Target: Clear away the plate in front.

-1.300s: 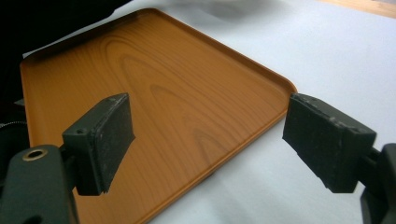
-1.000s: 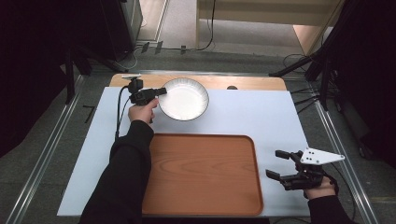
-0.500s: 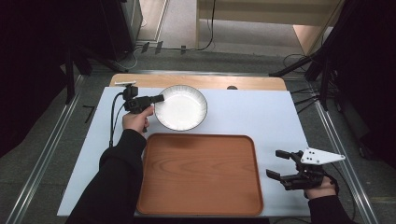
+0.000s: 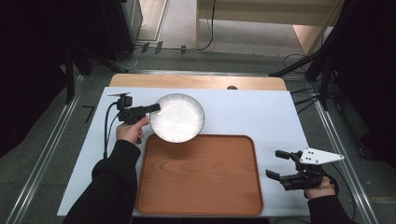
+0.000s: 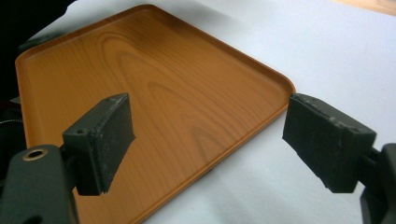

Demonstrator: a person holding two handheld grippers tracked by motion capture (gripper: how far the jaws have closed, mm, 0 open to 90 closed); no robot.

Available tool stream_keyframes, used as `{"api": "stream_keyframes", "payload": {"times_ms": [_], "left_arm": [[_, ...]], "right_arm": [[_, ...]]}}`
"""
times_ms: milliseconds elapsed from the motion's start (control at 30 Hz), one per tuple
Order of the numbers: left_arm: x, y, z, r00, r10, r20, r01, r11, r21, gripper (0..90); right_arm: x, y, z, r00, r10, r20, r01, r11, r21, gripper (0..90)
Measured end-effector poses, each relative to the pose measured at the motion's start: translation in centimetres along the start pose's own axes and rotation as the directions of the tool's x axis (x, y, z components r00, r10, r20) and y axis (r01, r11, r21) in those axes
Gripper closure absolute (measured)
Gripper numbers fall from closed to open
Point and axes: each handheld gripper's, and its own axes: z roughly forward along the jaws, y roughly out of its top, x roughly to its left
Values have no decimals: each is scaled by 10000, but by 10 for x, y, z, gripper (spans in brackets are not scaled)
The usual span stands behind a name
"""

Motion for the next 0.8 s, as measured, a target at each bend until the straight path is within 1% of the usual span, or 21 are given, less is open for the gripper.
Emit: {"api": "stream_keyframes", "payload": {"times_ms": [67, 100, 200, 233, 267, 300, 367, 433, 567, 633, 667, 800], "left_arm": [[3, -8, -5, 10000, -67, -6, 67, 10000, 69, 832], [3, -8, -5, 10000, -67, -6, 67, 10000, 69, 834], [5, -16, -7, 9998, -178, 51, 177, 9996, 214, 834], [5, -20, -8, 9996, -245, 102, 241, 9991, 357, 833], [5, -20, -8, 9996, -245, 102, 241, 9991, 357, 833], [4, -23, -9, 9997, -212, 145, 205, 9987, 456, 833], [2, -25, -11, 9996, -223, 178, 214, 9986, 478, 833], [1, -29, -14, 9991, -261, 328, 243, 9983, 537, 833], [-1, -33, -17, 9989, -270, 376, 247, 9978, 619, 829], [-2, -35, -19, 9992, -222, 321, 201, 9977, 650, 829], [-3, -36, -20, 9992, -271, 292, 251, 9974, 669, 829], [-6, -43, -26, 9992, -183, 366, 155, 9970, 765, 828]], "right_arm": [[0, 0, 0, 10000, 1, -10, -1, 10000, 1, 171], [0, 0, 0, 10000, 1, -10, -1, 10000, 1, 171], [0, 0, 1, 10000, 5, -16, -5, 10000, -1, 171], [0, 0, 1, 10000, 7, -19, -7, 10000, -4, 171], [0, 0, 1, 10000, 7, -19, -7, 10000, -4, 171], [0, 0, 1, 10000, 5, -31, -5, 10000, 19, 171], [0, 0, 1, 10000, 30, -47, -30, 10000, 40, 171], [0, 0, 1, 10000, 7, -47, -7, 10000, 22, 171], [0, 0, 2, 10000, 18, -73, -17, 10000, 81, 171], [0, 0, 2, 9999, -12, -116, 13, 9999, 120, 172], [0, 0, 2, 9999, -5, -123, 6, 9999, 118, 172], [0, 0, 2, 9999, -32, -112, 33, 9999, 102, 172]]}}
